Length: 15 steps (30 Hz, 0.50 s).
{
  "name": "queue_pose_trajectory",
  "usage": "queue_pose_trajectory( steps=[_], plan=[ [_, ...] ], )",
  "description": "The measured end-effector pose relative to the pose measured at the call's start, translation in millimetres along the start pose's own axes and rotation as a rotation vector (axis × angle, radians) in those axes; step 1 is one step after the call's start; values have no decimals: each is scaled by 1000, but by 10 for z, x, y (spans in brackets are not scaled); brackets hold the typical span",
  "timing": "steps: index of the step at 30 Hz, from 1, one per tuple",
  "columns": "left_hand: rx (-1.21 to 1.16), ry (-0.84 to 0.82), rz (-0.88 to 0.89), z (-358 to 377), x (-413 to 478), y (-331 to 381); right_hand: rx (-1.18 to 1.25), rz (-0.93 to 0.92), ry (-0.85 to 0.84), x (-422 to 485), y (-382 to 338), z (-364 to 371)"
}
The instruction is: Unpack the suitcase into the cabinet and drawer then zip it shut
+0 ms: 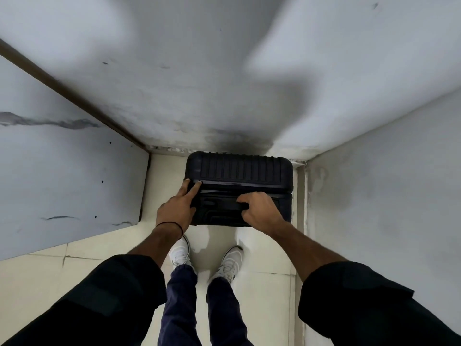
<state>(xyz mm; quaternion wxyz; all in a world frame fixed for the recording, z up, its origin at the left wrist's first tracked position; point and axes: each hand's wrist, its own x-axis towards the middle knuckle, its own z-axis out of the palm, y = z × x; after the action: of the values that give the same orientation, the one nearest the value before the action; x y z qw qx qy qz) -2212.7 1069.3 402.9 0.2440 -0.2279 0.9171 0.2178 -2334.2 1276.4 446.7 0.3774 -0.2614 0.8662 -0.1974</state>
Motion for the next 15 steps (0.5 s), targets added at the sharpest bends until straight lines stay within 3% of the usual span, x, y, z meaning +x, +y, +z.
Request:
queue_pose_trajectory(
  steps=[9, 15],
  plan=[
    [-41, -12, -22, 20, -30, 90, -248, 36, -44, -4, 19, 40],
    [-89, 108, -43, -139, -430, 340, -125, 97, 131, -388, -105, 45]
  ],
)
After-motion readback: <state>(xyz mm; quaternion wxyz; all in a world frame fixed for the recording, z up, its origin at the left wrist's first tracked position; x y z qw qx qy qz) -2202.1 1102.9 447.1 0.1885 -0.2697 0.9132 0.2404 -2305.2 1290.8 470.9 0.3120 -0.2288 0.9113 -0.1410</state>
